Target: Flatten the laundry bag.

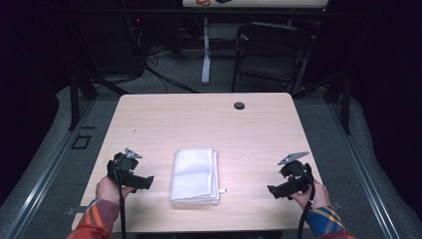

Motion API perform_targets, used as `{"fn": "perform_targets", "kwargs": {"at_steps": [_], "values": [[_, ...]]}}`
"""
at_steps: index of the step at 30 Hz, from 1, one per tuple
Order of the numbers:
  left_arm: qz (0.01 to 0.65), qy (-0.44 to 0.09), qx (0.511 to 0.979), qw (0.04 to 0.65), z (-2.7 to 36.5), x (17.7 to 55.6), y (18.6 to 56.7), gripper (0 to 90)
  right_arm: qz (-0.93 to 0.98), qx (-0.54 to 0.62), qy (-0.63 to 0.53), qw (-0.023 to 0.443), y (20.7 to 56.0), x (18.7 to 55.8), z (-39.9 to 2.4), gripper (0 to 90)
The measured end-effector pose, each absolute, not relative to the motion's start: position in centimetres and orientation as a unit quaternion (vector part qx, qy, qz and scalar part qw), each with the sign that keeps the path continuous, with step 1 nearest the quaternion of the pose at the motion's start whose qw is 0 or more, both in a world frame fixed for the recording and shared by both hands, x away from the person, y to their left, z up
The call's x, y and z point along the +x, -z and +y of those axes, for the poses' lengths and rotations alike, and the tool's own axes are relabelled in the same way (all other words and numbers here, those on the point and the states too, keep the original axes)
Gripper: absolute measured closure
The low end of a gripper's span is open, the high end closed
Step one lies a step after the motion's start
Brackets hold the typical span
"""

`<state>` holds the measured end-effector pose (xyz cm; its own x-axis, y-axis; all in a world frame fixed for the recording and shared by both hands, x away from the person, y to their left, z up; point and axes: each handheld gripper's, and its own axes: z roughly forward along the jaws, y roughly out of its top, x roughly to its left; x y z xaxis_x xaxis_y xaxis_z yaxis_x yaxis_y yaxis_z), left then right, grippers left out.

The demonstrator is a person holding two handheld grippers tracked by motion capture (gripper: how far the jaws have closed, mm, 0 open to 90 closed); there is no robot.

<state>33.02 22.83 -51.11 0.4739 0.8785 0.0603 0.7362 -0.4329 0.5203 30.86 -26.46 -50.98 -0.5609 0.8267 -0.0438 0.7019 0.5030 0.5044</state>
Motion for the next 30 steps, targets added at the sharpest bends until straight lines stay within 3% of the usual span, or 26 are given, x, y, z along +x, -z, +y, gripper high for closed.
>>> {"fn": "perform_targets", "kwargs": {"at_steps": [30], "values": [[0.415, -0.129, 0.863, 0.258, 19.5, 32.5, 50.6, 0.0, 0.87, 0.425, -0.228, 0.103, 51.0, 31.1, -24.5, 2.7]]}}
